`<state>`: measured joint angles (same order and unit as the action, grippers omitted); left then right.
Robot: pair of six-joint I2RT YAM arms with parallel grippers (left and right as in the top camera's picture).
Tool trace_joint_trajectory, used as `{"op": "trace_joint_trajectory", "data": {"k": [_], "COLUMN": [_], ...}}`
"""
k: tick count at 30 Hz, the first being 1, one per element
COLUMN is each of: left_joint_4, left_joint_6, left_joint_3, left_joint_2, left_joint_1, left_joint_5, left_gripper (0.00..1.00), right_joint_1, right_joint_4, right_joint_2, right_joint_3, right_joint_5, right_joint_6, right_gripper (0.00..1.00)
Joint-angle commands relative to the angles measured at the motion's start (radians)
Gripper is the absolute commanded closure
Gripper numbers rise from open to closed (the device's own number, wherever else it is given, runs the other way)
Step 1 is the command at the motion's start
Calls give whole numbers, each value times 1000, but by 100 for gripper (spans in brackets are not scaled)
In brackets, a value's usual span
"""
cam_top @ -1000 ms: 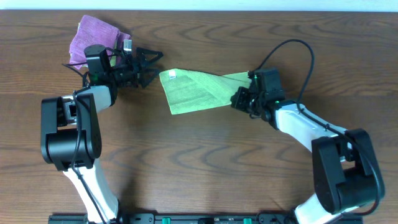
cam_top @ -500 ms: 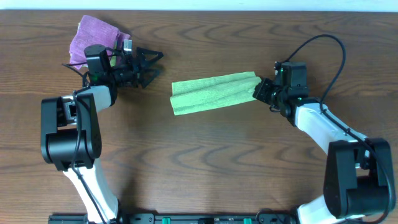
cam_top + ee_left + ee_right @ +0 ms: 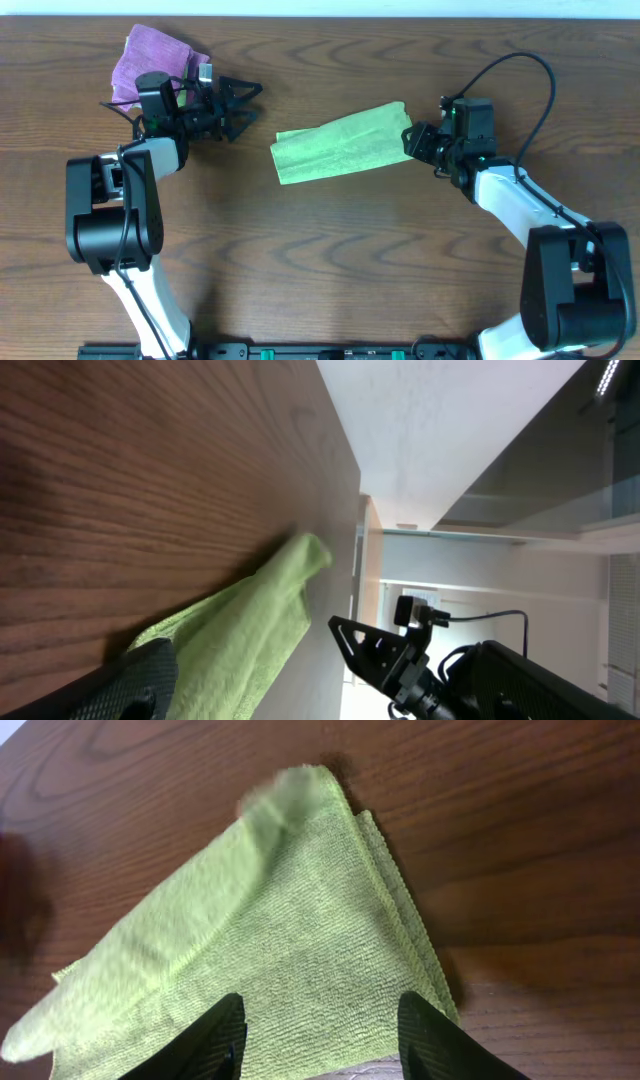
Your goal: Fold the cloth
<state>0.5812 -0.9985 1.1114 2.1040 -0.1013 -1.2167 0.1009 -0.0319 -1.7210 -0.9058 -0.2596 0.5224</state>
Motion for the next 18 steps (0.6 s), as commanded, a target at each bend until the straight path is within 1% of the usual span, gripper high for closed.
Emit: {"op": "trace_joint_trajectory", "data": {"k": [1,4,10,13,18], "left_joint_4": [3,3,3,4,4], "left_joint_6": [-5,-5,-3,-3,0], "left_joint_3": [18,18,18,18,18], "left_joint_2": [11,11,11,11,11], "left_joint_1": [-3,4,37,59,90], "left_joint_5": [-32,-33,-26,-11,6], "left_gripper": [5,5,5,5,4], "right_joint_1": [-9,-8,-8,-1,21], "right_joint_4": [12,45,146,196,314], "right_joint_2": [16,16,15,2,-72], "right_joint_3": [-3,-3,-3,-3,-22], "right_joint_5": [-45,-87,-83,-25,2], "right_joint_6": [-12,-11,10,58,132], "right_gripper": [50,51,50,50,52]}}
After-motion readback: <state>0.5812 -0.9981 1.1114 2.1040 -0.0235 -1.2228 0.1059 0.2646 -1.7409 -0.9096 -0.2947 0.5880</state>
